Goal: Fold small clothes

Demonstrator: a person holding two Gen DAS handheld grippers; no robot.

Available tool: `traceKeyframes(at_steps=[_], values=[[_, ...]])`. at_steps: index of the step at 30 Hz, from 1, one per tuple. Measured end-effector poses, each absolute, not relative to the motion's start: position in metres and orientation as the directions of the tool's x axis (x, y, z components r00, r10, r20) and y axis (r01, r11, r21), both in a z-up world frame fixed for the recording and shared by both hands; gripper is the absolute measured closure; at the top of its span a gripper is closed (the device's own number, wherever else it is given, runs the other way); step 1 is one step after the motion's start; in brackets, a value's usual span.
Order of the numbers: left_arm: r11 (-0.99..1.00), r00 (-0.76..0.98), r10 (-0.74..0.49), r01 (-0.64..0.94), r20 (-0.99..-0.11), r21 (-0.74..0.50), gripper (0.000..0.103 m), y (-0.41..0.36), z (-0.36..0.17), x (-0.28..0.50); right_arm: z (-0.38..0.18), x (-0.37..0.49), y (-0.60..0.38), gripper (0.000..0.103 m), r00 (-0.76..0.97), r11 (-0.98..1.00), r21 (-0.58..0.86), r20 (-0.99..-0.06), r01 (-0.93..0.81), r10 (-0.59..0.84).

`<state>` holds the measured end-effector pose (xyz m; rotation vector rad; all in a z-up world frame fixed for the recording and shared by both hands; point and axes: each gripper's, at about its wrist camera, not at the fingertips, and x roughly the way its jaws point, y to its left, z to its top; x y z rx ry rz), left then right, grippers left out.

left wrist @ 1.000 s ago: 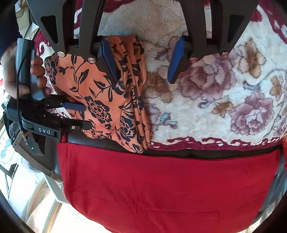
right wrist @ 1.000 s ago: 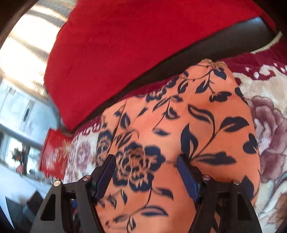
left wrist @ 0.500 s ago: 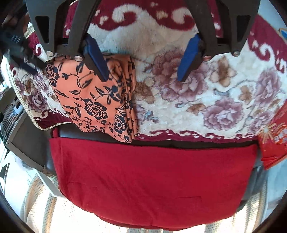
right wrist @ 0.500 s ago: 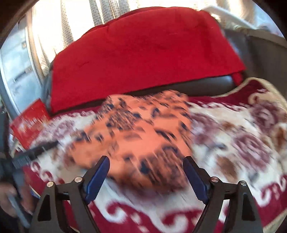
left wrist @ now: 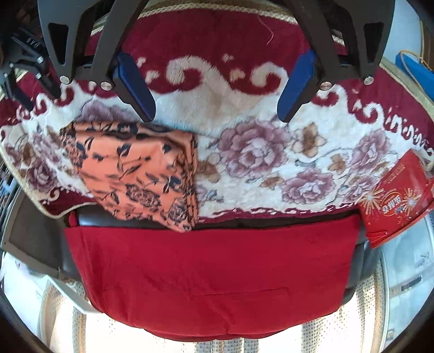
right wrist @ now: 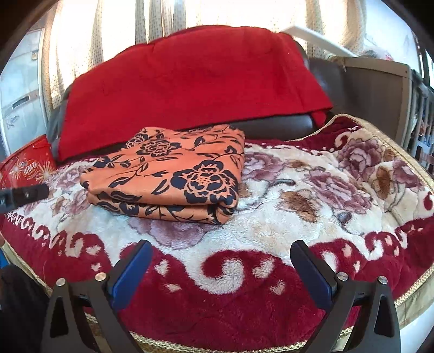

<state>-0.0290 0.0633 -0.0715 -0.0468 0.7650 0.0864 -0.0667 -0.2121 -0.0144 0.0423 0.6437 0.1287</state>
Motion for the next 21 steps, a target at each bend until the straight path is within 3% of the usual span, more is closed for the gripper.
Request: traceKeyframes(at_steps=[21], values=[[0.99, 0.688, 0.128, -0.127, -0.714, 0.055, 0.012, 0.039, -0.085, -0.039, -0.009, -0.078, -0.222, 0.001, 0.816, 0.981, 0.163, -0.548, -0.11, 0.183]])
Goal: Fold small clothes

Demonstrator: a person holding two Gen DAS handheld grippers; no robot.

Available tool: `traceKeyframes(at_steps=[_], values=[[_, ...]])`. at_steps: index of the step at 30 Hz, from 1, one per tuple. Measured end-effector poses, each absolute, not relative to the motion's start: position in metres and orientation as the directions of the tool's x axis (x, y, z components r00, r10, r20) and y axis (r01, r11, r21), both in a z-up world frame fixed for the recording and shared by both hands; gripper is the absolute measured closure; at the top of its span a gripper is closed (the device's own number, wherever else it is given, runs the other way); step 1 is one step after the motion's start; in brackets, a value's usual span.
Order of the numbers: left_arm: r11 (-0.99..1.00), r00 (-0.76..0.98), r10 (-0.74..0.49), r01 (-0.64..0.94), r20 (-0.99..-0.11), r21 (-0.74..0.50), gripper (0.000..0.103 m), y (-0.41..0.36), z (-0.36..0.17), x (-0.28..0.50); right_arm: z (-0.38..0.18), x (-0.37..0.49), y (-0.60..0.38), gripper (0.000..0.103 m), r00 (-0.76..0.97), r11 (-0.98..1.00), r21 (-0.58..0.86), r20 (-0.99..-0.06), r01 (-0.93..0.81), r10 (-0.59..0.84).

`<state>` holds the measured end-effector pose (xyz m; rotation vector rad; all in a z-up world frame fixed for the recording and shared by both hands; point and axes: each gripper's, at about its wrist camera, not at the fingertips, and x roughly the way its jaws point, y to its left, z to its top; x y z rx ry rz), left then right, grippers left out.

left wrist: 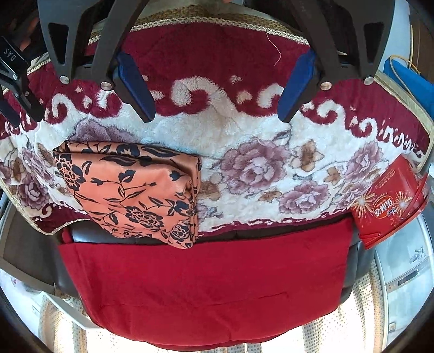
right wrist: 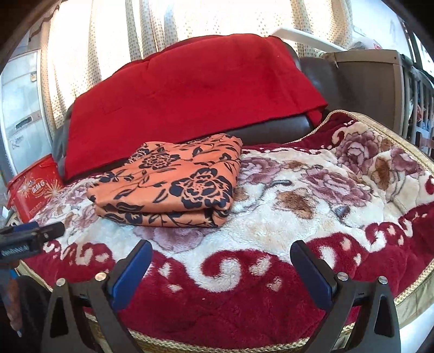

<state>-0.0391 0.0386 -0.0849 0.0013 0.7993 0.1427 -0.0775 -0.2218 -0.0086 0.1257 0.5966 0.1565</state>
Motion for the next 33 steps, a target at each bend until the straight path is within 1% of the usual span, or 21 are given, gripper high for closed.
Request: traceKeyframes(at_steps=[8, 14, 16, 20, 22, 24, 27, 31, 33], values=[[0.99, 0.69, 0.127, -0.132, -0.713, 0.049, 0.012, 0.042, -0.088, -0.044, -0.005, -0.078, -0.201, 0.001, 0.806, 0.981, 0.119, -0.558, -0.156, 0.196], [0.991, 0.693, 0.108, -0.129, -0.713, 0.024, 0.011, 0.044, -0.086, -0.045, -0.002, -0.083, -0.192, 0.001, 0.807, 0.984, 0.073, -0.564, -0.161, 0.174], [0.992, 0.698, 0.095, -0.125, -0.71, 0.01, 0.011, 0.044, -0.084, -0.045, 0.0, -0.084, -0.192, 0.001, 0.802, 0.983, 0.086, -0.568, -0.163, 0.183], [0.995, 0.714, 0.067, -0.103, -0.697, -0.01, 0.01, 0.045, -0.076, -0.044, 0.01, -0.078, -0.195, 0.001, 0.767, 0.985, 0.109, -0.618, -0.135, 0.173], [0.995, 0.725, 0.053, -0.098, -0.687, -0.026, 0.006, 0.046, -0.07, -0.042, 0.019, -0.07, -0.196, 0.001, 0.745, 0.991, 0.089, -0.654, -0.097, 0.132], [0.995, 0.731, 0.044, -0.096, -0.681, -0.038, 0.002, 0.048, -0.067, -0.041, 0.027, -0.064, -0.198, 0.001, 0.728, 0.992, 0.095, -0.675, -0.077, 0.121], [0.995, 0.748, 0.018, -0.082, -0.663, -0.065, 0.001, 0.048, -0.062, -0.04, 0.043, -0.06, -0.196, 0.001, 0.743, 0.995, 0.075, -0.662, -0.068, 0.1], [0.994, 0.744, 0.069, -0.109, -0.664, -0.018, 0.001, 0.042, -0.056, -0.036, 0.054, -0.056, -0.187, 0.001, 0.748, 0.996, 0.041, -0.658, -0.08, 0.087], [0.995, 0.743, 0.055, -0.094, -0.667, -0.023, 0.001, 0.041, -0.054, -0.035, 0.056, -0.054, -0.184, 0.001, 0.747, 0.996, 0.029, -0.659, -0.09, 0.087]])
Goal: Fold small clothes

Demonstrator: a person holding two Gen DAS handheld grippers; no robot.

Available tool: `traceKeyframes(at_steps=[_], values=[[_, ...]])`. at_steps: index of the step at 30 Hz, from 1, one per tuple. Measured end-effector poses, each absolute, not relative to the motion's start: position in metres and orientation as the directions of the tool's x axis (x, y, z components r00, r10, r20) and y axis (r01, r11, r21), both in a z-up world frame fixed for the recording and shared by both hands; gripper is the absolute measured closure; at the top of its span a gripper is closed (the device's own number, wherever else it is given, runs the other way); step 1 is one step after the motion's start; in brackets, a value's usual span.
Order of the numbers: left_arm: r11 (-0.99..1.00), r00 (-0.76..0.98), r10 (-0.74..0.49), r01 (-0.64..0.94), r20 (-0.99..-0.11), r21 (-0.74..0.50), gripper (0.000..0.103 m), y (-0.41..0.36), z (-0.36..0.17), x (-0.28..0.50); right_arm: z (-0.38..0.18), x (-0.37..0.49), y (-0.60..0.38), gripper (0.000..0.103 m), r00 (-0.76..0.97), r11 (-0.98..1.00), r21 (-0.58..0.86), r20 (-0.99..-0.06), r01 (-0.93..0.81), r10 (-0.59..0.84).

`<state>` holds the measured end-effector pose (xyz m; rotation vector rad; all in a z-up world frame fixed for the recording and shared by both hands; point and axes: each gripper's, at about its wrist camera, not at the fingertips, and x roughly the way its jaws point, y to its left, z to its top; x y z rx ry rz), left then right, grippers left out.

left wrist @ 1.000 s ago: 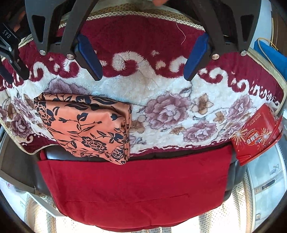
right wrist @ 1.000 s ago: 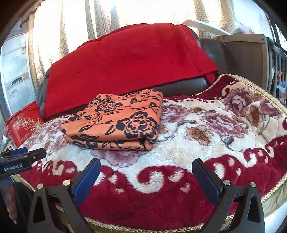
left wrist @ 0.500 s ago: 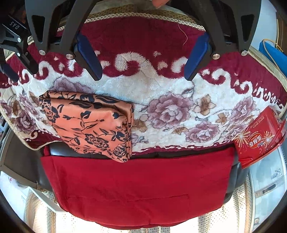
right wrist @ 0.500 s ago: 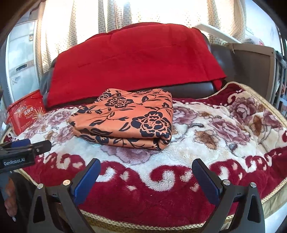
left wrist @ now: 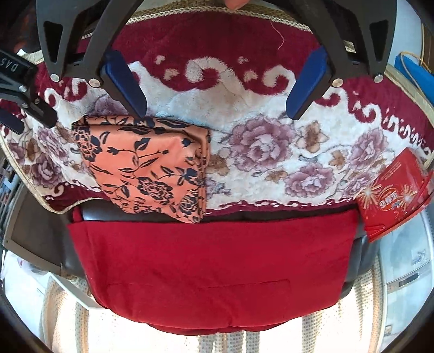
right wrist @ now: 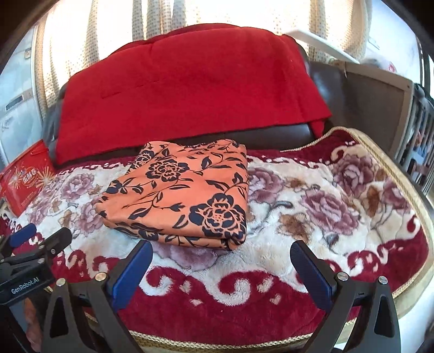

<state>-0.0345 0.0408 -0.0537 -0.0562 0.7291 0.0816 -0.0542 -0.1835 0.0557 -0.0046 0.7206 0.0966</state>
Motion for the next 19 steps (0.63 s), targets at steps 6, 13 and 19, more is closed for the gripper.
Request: traceKeyframes(at_steps=[6, 13, 19], values=[[0.994, 0.758, 0.037, -0.098, -0.652, -0.057, 0.001, 0.041, -0.046, -0.031, 0.058, -0.055, -0.178, 0.001, 0.744, 0.994, 0.021, -0.661, -0.106, 0.093], [0.996, 0.746, 0.037, -0.079, -0.665, -0.032, 0.001, 0.033, -0.044, -0.019, 0.06, -0.046, -0.179, 0.001, 0.744, 0.996, 0.009, -0.664, -0.094, 0.077], [0.998, 0.752, 0.039, -0.064, -0.658, -0.013, 0.001, 0.027, -0.042, -0.009, 0.058, -0.034, -0.18, 0.001, 0.742, 0.995, 0.014, -0.665, -0.094, 0.08]])
